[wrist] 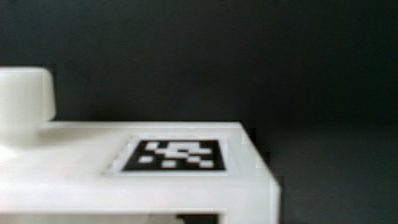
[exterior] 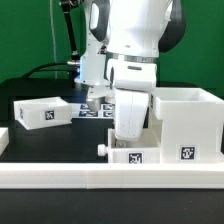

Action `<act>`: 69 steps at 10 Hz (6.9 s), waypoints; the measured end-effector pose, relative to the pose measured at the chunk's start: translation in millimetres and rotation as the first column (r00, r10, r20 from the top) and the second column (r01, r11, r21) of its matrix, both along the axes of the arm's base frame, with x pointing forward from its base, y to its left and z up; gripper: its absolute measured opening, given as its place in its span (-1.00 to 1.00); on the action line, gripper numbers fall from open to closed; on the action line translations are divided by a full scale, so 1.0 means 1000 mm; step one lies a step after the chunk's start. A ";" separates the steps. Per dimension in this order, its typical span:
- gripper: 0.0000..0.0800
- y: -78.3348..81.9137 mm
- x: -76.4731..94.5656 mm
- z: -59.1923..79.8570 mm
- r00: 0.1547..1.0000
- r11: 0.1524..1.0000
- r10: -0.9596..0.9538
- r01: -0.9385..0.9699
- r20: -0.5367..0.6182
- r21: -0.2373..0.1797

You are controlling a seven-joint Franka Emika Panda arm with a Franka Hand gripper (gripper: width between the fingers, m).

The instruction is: Assemble drawer

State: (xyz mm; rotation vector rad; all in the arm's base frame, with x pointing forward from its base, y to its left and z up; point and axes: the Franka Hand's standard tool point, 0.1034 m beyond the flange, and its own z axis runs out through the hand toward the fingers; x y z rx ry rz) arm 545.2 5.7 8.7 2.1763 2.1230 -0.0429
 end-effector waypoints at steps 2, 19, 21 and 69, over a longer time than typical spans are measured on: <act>-0.89 0.000 0.000 0.000 1.000 1.000 -0.008 0.008 0.006 -0.015; -0.89 0.000 -0.002 0.000 0.998 0.998 -0.051 0.050 -0.035 -0.029; -0.89 0.002 0.000 0.002 0.998 0.999 -0.048 0.047 -0.027 -0.027; 0.62 -0.035 0.031 0.014 0.994 0.979 0.103 -0.096 -0.031 0.179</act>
Offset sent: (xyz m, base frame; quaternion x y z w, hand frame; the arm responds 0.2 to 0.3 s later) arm 0.0023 0.0046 -0.0025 -0.0251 0.0038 -0.0127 0.9996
